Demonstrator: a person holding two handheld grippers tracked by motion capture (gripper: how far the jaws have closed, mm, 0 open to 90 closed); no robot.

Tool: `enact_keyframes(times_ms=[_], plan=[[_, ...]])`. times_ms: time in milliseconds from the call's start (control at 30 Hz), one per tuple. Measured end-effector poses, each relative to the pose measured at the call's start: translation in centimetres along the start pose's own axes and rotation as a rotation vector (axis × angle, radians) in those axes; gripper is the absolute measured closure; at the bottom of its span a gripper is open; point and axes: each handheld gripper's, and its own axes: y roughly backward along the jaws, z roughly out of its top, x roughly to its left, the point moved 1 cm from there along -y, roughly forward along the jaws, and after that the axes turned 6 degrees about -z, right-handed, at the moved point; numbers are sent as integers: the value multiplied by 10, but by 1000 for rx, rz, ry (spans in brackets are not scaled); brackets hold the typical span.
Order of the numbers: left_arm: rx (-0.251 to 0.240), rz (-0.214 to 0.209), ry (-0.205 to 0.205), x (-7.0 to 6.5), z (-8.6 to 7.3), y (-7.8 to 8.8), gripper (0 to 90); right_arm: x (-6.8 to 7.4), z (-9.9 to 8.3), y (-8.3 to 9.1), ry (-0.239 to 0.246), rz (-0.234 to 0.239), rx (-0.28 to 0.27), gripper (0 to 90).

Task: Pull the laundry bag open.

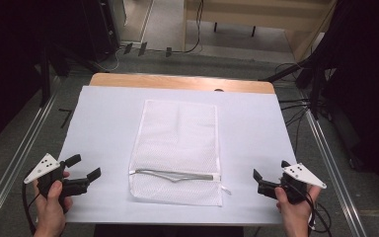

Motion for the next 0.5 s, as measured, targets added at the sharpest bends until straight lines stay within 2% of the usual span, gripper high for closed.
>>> enact_keyframes(times_ms=[133,300,500], plan=[[8,-7,8,1,0,-1,18,-13,-3,1,-24,-10,7,0],[27,-1,-2,0,-1,-5,0,-28,-9,-1,-51,-22,20,0],[36,7,-9,0,-1,-5,0,-33,-13,-3,-51,-27,29,0]])
